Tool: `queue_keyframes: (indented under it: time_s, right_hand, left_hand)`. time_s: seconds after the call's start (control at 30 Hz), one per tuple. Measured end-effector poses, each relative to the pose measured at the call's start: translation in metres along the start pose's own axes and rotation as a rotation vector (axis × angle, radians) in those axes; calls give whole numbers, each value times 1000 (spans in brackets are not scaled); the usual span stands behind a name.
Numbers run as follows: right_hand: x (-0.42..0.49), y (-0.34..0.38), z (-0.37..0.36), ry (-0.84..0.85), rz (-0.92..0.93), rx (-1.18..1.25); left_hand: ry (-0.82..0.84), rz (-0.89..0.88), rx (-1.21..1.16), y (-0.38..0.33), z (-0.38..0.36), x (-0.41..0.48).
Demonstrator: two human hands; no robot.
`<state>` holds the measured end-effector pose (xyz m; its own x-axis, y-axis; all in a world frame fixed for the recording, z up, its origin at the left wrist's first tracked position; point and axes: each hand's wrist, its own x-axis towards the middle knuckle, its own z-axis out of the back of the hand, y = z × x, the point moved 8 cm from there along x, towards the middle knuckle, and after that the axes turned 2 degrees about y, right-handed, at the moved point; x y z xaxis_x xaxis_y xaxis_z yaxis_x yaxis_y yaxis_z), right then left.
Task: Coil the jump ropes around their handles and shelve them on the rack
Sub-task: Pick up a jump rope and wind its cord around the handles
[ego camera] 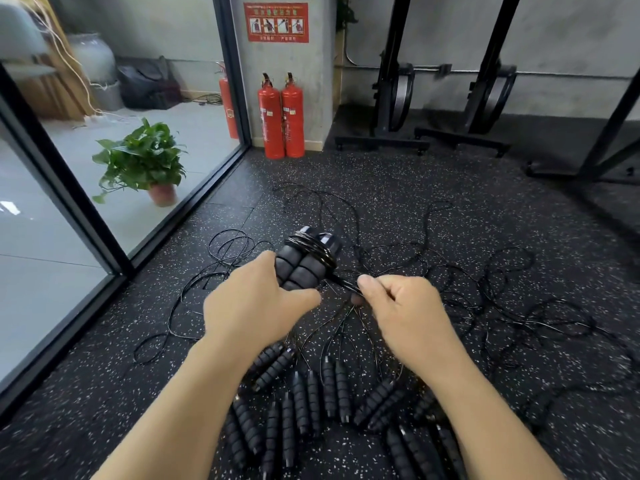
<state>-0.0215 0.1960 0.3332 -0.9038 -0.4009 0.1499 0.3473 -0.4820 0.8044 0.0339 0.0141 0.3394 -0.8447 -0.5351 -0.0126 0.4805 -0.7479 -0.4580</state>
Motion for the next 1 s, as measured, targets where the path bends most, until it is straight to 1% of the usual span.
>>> queue_keyframes:
  time_s: [0.07,0.13,0.23,0.33,0.4,0.5,0.57,0.63,0.7,0.83,0.93,1.0]
  right_hand:
    - [-5,6,11,-27,23,-167]
    - [-13,18,19,-41,52,-271]
    - [-21,37,25,-47,117,-350]
    - [-22,44,31,-69,177,-350]
    - [-20,43,35,-96,197,-345]
    - [-14,38,40,-134,212,-400]
    - [-10,34,44,-145,233,-447]
    - [-7,27,46,-120,239,-489]
    - [-4,21,46,-96,245,-517]
    - [0,11,47,-82,238,-553]
    - [4,-4,49,-72,197,-512]
    - [6,-15,50,-52,149,-407]
  left_hand:
    - [-16,23,25,4,4,2]
    - [-27,30,53,4,4,1]
    - [-41,13,101,-5,2,-2]
    - [-48,-28,174,-20,1,-8]
    - [-47,-96,259,-34,-3,-14]
    - [-28,-267,425,-57,-15,-26]
    - [19,-398,525,-71,-25,-34]
    - [81,-525,598,-81,-34,-43]
    - [132,-624,624,-90,-40,-51]
    - [213,-769,613,-101,-53,-66]
    - [218,-810,591,-103,-54,-70]
    - [222,-811,565,-101,-52,-68]
